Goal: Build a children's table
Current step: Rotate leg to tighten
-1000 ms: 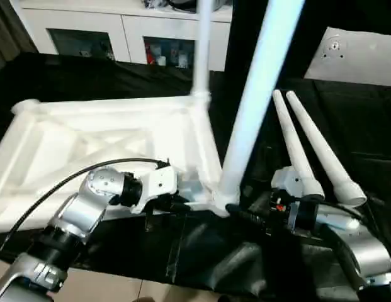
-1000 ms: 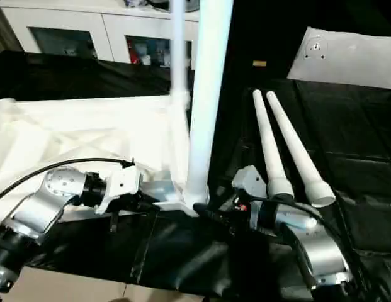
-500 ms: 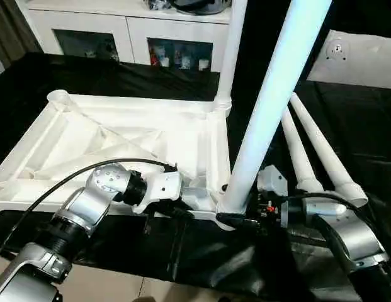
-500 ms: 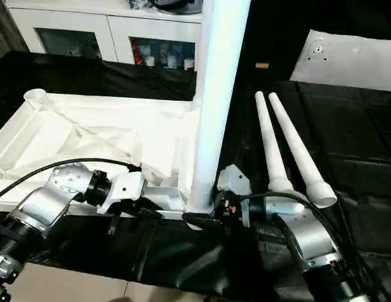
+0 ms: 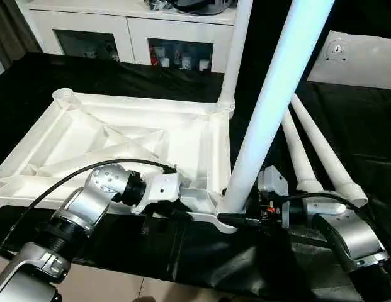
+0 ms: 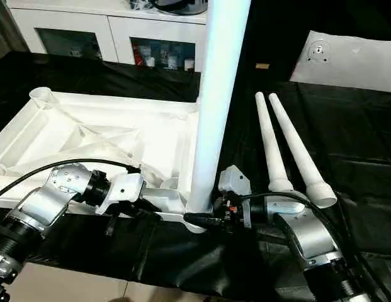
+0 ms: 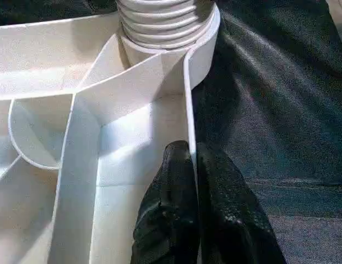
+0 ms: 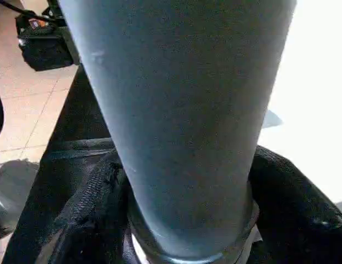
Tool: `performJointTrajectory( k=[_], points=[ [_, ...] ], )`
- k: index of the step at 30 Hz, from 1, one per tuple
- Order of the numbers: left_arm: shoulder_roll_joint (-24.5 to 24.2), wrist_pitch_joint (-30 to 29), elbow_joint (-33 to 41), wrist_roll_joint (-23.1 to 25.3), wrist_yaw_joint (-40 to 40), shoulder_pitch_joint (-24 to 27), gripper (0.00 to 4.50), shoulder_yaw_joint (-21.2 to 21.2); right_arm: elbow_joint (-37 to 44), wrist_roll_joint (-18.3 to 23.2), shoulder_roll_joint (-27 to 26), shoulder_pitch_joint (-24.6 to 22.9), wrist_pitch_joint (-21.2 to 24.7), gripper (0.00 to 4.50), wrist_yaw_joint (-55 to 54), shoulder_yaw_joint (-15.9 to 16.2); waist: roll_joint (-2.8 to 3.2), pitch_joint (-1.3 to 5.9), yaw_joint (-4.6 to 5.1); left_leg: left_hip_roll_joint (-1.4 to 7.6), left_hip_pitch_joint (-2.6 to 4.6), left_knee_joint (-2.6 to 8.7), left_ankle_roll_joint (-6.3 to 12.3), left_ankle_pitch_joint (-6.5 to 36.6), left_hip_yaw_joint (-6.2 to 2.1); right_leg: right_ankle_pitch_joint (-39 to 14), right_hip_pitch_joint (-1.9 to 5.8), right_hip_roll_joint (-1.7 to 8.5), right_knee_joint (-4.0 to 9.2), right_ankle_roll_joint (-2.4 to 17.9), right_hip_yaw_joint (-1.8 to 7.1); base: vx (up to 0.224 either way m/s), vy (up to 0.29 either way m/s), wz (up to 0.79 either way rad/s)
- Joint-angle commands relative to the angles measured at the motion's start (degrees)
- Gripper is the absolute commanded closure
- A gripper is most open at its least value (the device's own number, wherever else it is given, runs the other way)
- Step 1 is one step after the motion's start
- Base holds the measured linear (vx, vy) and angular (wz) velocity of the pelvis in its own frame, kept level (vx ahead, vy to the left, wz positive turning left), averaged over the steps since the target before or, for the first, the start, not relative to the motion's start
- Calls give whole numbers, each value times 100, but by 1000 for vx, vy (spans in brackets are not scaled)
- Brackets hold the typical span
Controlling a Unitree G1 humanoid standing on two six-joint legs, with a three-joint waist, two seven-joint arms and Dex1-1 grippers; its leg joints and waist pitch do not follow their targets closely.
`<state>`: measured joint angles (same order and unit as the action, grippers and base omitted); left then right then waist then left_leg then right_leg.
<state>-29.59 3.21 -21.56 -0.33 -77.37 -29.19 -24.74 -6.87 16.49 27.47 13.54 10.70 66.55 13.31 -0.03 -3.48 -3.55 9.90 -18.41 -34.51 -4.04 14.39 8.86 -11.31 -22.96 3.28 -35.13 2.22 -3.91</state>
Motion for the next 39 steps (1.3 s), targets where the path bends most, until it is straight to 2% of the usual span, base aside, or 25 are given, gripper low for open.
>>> performJointTrajectory(
  k=[1, 4, 6, 7, 8, 9, 10, 11, 12, 14, 15, 17, 18, 19, 20, 21, 23, 25, 26, 27, 30, 33, 35, 36, 39],
  points=[
    [-36, 3, -2, 102, -115, 86, 450, -122, 19, 7, -35, -172, 167, 181, 14, 130, -13, 361, 10, 301, -115, 360, 542, -169, -37, -168, 400, 499, 310, 1453, 352, 0, 0, 0],
    [149, -433, 120, -34, 339, 159, 450, 122, 119, -15, -308, -344, 408, 181, -564, 52, 15, 334, 19, 307, -117, 375, 504, -126, -40, -195, 392, 495, 317, 1464, 352, 0, 0, 0],
    [242, -574, 168, 21, 673, 171, 450, 214, 93, -153, -512, -406, 380, 181, -1015, 4, 12, 297, 42, 304, -108, 405, 368, 171, -39, -695, 375, 500, 390, 1373, 344, 0, 0, 0],
    [322, -770, 205, 63, 913, 175, 450, 271, 21, -218, -713, -416, 420, 181, -1395, -70, 24, 260, 53, 287, -98, 433, 268, 413, -42, -1220, 372, 492, 450, 1229, 343, 0, 0, 0],
    [377, -914, 233, 89, 1078, 178, 450, 312, -28, -259, -855, -421, 457, 182, -1664, -122, 35, 241, 60, 286, -83, 447, 214, 557, -43, -1516, 357, 487, 485, 1151, 337, 0, 0, 0],
    [520, -1098, 279, 87, 1370, 187, 450, 404, -107, -293, -1087, -422, 473, 182, -2039, -206, 21, 216, 80, 266, -71, 465, 135, 786, -53, -2117, 348, 488, 555, 939, 327, -50, -3, -3],
    [617, -1213, 314, 81, 1559, 196, 450, 466, -151, -313, -1236, -425, 481, 182, -2271, -260, 21, 218, 101, 267, -79, 473, 93, 831, -57, -2288, 348, 491, 558, 866, 331, -50, -3, -3],
    [776, -1395, 386, 80, 1816, 201, 450, 532, -223, -334, -1448, -414, 535, 182, -2581, -316, -10, 212, 128, 258, -75, 479, 50, 887, -62, -2532, 319, 489, 596, 745, 330, -53, 0, -2],
    [1064, -1693, 488, 126, 2276, 190, 450, 612, -385, -406, -1797, -355, 583, 182, -3077, -380, 4, 205, 164, 243, -85, 489, 50, 948, -84, -2739, 317, 492, 622, 648, 316, 0, 0, 0],
    [1304, -1957, 567, 141, 2617, 178, 450, 672, -537, -463, -2067, -286, 614, 182, -3456, -425, 5, 193, 223, 243, -85, 491, 16, 1050, -89, -2866, 284, 480, 641, 589, 307, 0, 0, 0],
    [1441, -2086, 614, 151, 2776, 169, 450, 703, -605, -497, -2205, -237, 647, 182, -3654, -452, -45, 190, 234, 224, -88, 493, 83, 1095, -92, -2992, 283, 476, 679, 512, 303, 0, 0, 0],
    [1824, -2363, 637, 224, 3304, 86, 450, 787, -881, -533, -2561, -27, 657, 182, -4155, -562, -13, 184, 266, 228, -65, 483, 117, 1135, -76, -2970, 231, 466, 679, 552, 317, 0, 0, 0],
    [2144, -2535, 637, 298, 3779, -4, 450, 856, -1150, -605, -2816, 200, 644, 182, -4590, -644, -39, 177, 280, 216, -85, 491, 137, 1113, -90, -3029, 243, 471, 686, 521, 306, 0, 0, 0],
    [2144, -2535, 637, 298, 3779, -4, 450, 856, -1150, -605, -2816, 200, 644, 182, -4590, -644, -25, 182, 294, 206, -92, 487, 147, 1111, -93, -3043, 244, 469, 699, 491, 300, 0, 0, 0],
    [2329, -2643, 657, 369, 4049, -54, 450, 897, -1325, -668, -2961, 343, 633, 182, -4858, -721, -48, 191, 293, 208, -98, 484, 179, 1089, -90, -2979, 252, 471, 698, 482, 306, 0, 0, 0],
    [2435, -2712, 681, 412, 4187, -83, 450, 911, -1434, -709, -3046, 434, 627, 182, -5011, -769, -45, 202, 320, 228, -111, 486, 197, 979, -84, -2691, 241, 463, 657, 578, 323, 0, 0, 0],
    [2564, -2790, 752, 522, 4322, -117, 450, 875, -1622, -845, -3187, 589, 595, 182, -5306, -857, -51, 229, 317, 221, -138, 476, 244, 801, -75, -2270, 272, 457, 627, 668, 328, 0, 0, 0],
    [2507, -2774, 773, 561, 4258, -95, 450, 833, -1632, -872, -3202, 579, 510, 182, -5273, -870, -44, 260, 295, 226, -158, 453, 362, 493, -59, -1617, 296, 461, 563, 820, 339, 0, 0, 0],
    [2478, -2811, 802, 580, 4262, -80, 450, 816, -1646, -880, -3212, 577, 443, 126, -5250, -873, -50, 262, 298, 226, -164, 451, 391, 434, -55, -1490, 300, 459, 551, 867, 340, 0, 0, 0],
    [2370, -2835, 826, 657, 4227, -39, 450, 793, -1650, -897, -3215, 558, 337, 112, -5200, -893, -43, 267, 291, 226, -171, 447, 435, 348, -52, -1322, 311, 466, 534, 945, 336, 0, 0, 0],
    [2068, -2718, 804, 686, 3984, 37, 450, 776, -1513, -860, -3100, 464, 228, 90, -5096, -950, -31, 279, 299, 226, -211, 445, 503, 236, -62, -1211, 346, 480, 524, 988, 326, 0, 0, 0],
    [1819, -2568, 786, 676, 3780, 107, 450, 828, -1347, -824, -2914, 374, 79, 68, -4903, -1027, -29, 298, 329, 233, -225, 429, 554, 85, -57, -787, 350, 460, 477, 1113, 324, 0, 0, 0],
    [1559, -2314, 733, 634, 3497, 158, 450, 865, -1059, -718, -2640, 242, -65, 42, -4545, -1085, -26, 274, 329, 239, -216, 438, 587, 228, -50, -917, 338, 463, 504, 1138, 318, 0, 0, 0],
    [1494, -2247, 718, 614, 3413, 166, 450, 873, -973, -680, -2554, 205, -100, 31, -4420, -1093, -33, 287, 328, 240, -226, 433, 605, 203, -53, -898, 358, 463, 490, 1118, 325, 0, 0, 0],
    [1303, -2036, 686, 513, 3135, 192, 450, 844, -781, -603, -2324, 109, -243, 22, -4061, -1126, -20, 299, 326, 254, -220, 425, 636, 103, -49, -709, 339, 463, 468, 1202, 326, 0, 0, 0]
  ],
)
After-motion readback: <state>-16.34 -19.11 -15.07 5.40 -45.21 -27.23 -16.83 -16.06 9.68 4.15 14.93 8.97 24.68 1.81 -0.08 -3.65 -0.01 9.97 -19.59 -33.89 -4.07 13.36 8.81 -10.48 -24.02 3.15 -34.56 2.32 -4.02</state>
